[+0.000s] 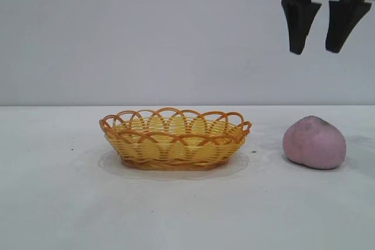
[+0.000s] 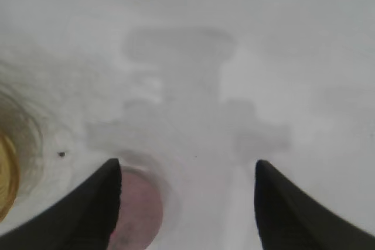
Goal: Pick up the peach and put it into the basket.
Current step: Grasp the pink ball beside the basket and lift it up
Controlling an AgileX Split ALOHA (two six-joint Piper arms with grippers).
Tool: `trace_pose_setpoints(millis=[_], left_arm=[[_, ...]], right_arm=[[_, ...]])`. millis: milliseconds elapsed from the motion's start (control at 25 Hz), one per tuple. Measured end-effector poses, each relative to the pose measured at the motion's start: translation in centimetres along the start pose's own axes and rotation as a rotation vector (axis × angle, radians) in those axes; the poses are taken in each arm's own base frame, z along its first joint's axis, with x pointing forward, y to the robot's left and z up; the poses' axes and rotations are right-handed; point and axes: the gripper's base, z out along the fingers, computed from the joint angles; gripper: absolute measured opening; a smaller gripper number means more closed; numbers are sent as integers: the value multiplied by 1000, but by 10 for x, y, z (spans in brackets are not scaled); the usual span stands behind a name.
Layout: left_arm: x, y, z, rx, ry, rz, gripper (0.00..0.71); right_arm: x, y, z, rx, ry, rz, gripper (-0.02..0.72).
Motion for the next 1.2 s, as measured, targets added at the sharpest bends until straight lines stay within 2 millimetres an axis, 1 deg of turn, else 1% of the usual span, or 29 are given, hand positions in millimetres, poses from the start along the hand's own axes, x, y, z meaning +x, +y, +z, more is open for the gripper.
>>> trace_pose_setpoints(millis=[80, 200, 320, 440, 520, 760, 1200], left_arm=[[0, 0, 0, 0, 0, 0, 566], [0, 0, 0, 0, 0, 0, 566], [0, 0, 0, 0, 0, 0, 566], [0, 0, 1, 0, 1, 0, 566], [0, 0, 1, 0, 1, 0, 566], [0, 0, 1, 0, 1, 0, 566], [0, 0, 1, 0, 1, 0, 566]], right_arm=[[7, 4, 0, -14, 16, -2, 421], [21, 7, 11, -22, 43, -1, 421], [36, 7, 28, -29, 73, 12, 421], [44, 6, 43, -32, 77, 24, 421], [46, 6, 47, -31, 61, 28, 421], [40, 5, 50, -32, 5, 34, 421], [38, 4, 91, -49, 94, 61, 421]])
